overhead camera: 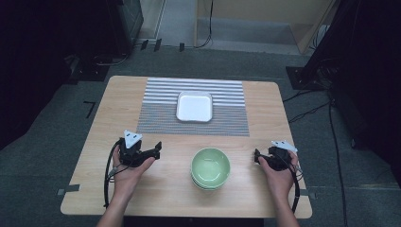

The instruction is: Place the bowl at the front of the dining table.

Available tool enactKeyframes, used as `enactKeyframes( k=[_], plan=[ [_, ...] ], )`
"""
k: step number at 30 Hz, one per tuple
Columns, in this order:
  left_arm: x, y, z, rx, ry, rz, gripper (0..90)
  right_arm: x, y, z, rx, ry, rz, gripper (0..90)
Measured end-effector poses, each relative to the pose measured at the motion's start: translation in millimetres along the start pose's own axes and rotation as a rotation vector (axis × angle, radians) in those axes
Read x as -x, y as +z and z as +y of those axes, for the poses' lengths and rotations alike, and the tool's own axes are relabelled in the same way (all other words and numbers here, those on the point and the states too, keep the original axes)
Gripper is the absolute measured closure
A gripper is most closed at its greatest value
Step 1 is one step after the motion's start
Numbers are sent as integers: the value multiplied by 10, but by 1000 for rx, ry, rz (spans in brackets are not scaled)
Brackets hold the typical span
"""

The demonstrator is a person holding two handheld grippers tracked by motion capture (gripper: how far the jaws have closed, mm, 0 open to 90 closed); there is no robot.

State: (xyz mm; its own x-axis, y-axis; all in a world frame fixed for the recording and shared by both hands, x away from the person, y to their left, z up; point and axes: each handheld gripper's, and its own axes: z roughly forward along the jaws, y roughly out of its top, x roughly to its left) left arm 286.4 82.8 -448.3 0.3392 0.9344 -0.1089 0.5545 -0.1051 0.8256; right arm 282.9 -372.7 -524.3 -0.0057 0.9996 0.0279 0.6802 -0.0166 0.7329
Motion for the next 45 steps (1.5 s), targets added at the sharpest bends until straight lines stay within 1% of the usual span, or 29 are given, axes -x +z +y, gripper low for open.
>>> enactKeyframes(
  k=[4, 5, 6, 9, 10, 11, 12, 15, 17, 18, 19, 21, 23, 24, 25, 26, 28, 33, 34, 35, 36, 38, 39, 40, 41, 42, 43, 44, 45],
  plan=[
    [171, -9, 68, 6, 23, -25, 142, -12, 3, 0, 4, 0, -2, 139],
    [256, -24, 101, 11, 32, -45, 142, -12, 3, 0, 4, -1, -2, 139],
    [256, -24, 101, 11, 32, -45, 142, -12, 2, 0, 4, 0, -2, 139],
    [386, -44, 133, 16, 48, -72, 142, -13, 2, 0, 4, 0, -2, 138],
    [415, -47, 134, 17, 50, -78, 142, -18, -1, -1, 3, 5, -5, 139],
    [485, -56, 130, 12, 62, -98, 142, -23, -2, -3, 3, 8, -9, 138],
    [485, -56, 130, 12, 62, -98, 142, -23, -2, -3, 3, 8, -9, 138],
    [614, -64, 109, 1, 67, -137, 146, -23, -2, -3, 3, 8, -8, 138],
    [700, -77, 102, 9, 78, -156, 150, -22, -2, -3, 3, 8, -8, 138],
    [700, -77, 102, 9, 78, -156, 150, -22, -2, -3, 3, 8, -8, 138],
    [765, -93, 93, 24, 94, -174, 150, -22, -2, -3, 3, 8, -8, 138],
    [813, -100, 90, 23, 93, -197, 151, -22, -2, -2, 3, 8, -8, 138],
    [855, -104, 87, 24, 98, -208, 152, -22, -2, -2, 3, 8, -8, 138],
    [872, -108, 85, 26, 98, -214, 168, -23, -1, -1, 3, 9, -9, 138],
    [888, -113, 81, 31, 100, -222, 211, -24, 1, 0, 2, 10, -10, 138],
    [888, -113, 81, 31, 100, -222, 235, -25, 3, 3, 3, 11, -11, 138],
    [922, -117, 76, 33, 109, -224, 243, -27, 6, 6, 1, 13, -15, 138],
    [1019, -95, 45, 14, 137, -239, 263, -37, 14, 13, 3, 20, -22, 138],
    [1045, -87, 36, 9, 146, -240, 274, -38, 15, 14, 3, 21, -23, 138],
    [1071, -79, 26, 5, 162, -238, 318, -39, 15, 14, 3, 22, -24, 139],
    [1100, -69, 17, -1, 175, -232, 354, -41, 16, 15, 3, 23, -24, 142],
    [1152, -44, 5, -18, 193, -217, 386, -45, 14, 15, 4, 21, -22, 155],
    [1201, -28, -7, -27, 217, -204, 440, -59, 9, 11, 11, 21, -21, 185],
    [1201, -28, -7, -27, 217, -204, 467, -59, 9, 11, 11, 21, -21, 185],
    [1225, -19, -11, -31, 228, -192, 467, -67, 4, 8, 12, 21, -22, 197],
    [1270, 3, -21, -44, 250, -175, 506, -89, -4, 1, 19, 25, -25, 232],
    [1270, 3, -21, -44, 250, -175, 525, -89, -4, 1, 19, 25, -25, 232],
    [1313, 27, -35, -56, 265, -160, 549, -106, -19, -8, 24, 24, -23, 300],
    [1313, 27, -35, -56, 265, -160, 571, -106, -19, -8, 24, 24, -23, 300]
  ],
)
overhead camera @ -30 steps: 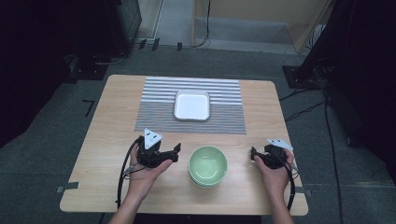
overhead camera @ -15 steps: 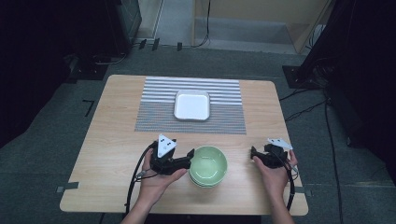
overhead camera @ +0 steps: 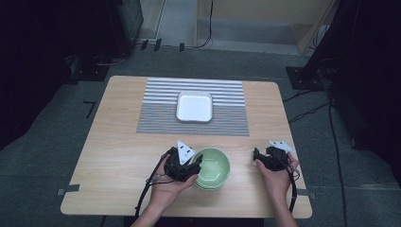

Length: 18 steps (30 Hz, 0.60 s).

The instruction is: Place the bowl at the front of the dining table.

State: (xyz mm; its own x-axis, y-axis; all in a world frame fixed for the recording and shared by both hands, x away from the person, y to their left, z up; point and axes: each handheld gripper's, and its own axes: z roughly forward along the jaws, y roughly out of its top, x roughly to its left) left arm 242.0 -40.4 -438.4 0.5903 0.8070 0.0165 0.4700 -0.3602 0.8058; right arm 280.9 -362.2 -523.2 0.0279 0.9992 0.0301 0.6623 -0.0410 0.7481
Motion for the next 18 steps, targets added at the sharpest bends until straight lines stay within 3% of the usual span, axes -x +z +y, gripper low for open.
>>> enactKeyframes(
  k=[1, 2, 4, 8, 11, 13, 18],
  plan=[
    [22, 14, -3, -7, 9, 8, 571, -7, -12, -7, 9, -1, 6, 355],
    [52, 38, -9, -14, 25, 26, 625, -18, -30, -19, 17, -2, 25, 398],
    [70, 60, -10, -23, 34, 23, 660, -24, -50, -30, 30, 6, 51, 432],
    [74, 76, 3, -23, 46, 29, 728, -38, -94, -21, 51, 3, 103, 436],
    [55, 84, 31, -17, 44, 3, 752, -40, -146, 3, 67, 34, 146, 437],
    [60, 80, 35, -13, 43, 3, 762, -39, -167, 15, 73, 47, 164, 438],
    [83, 62, 41, 5, 39, 15, 741, -95, -345, 106, 107, 64, 257, 430]
  ],
)
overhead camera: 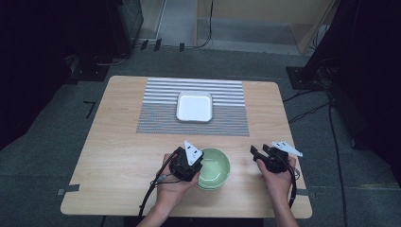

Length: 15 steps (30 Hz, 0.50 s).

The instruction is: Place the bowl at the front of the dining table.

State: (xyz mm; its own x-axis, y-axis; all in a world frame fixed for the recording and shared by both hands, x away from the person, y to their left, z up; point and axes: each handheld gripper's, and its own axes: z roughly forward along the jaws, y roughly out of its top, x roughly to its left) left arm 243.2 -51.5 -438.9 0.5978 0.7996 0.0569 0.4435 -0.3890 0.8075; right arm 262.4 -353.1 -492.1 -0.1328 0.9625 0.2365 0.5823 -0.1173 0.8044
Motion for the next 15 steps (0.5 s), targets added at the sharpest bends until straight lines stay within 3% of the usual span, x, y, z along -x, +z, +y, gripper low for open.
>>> enactKeyframes(
  k=[7, 8, 15],
  plan=[
    [-18, 2, 12, 0, 9, -22, 787, -143, -68, 61, 2, -19, 70, 442],
    [-38, 2, 15, -4, 8, -37, 791, -190, -87, 78, 7, -32, 118, 474],
    [-65, -19, 13, -7, 56, -49, 834, -297, -131, 119, 35, -44, 215, 519]
  ],
)
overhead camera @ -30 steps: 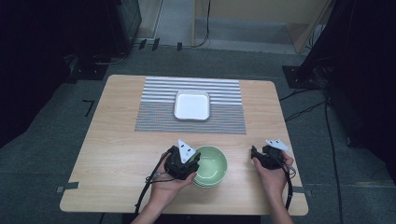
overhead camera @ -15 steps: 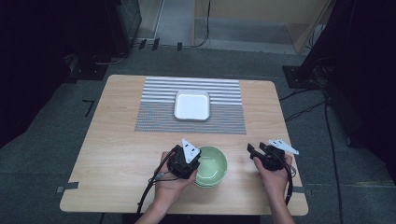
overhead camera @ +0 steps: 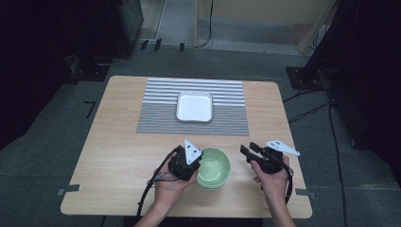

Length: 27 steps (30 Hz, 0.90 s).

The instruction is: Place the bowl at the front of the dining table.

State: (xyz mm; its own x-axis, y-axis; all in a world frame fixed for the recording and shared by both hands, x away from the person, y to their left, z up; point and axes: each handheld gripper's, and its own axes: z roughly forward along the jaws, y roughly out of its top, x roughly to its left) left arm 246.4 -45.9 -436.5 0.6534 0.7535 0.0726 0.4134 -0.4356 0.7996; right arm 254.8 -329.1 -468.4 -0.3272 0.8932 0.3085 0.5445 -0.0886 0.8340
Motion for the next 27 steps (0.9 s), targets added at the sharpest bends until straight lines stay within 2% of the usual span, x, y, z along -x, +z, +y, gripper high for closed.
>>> enactKeyframes(
  k=[2, 8, 18, 21, 24, 27],
  plan=[
    [-20, -15, -5, 22, -40, -26, 841, -25, -4, 7, 1, 3, 26, 530],
    [-53, -24, -10, 45, -39, -55, 843, -128, -28, 27, -4, -12, 77, 532],
    [-24, -54, -4, 79, 4, -36, 844, -247, -107, 104, 14, -5, 166, 523],
    [-28, -73, 0, 95, -2, -33, 844, -281, -119, 116, 14, -11, 179, 517],
    [-49, -116, 14, 120, -11, -32, 844, -368, -158, 155, 7, -15, 218, 508],
    [-57, -144, 22, 133, -20, -30, 844, -421, -192, 182, 17, -7, 235, 497]
  ],
)
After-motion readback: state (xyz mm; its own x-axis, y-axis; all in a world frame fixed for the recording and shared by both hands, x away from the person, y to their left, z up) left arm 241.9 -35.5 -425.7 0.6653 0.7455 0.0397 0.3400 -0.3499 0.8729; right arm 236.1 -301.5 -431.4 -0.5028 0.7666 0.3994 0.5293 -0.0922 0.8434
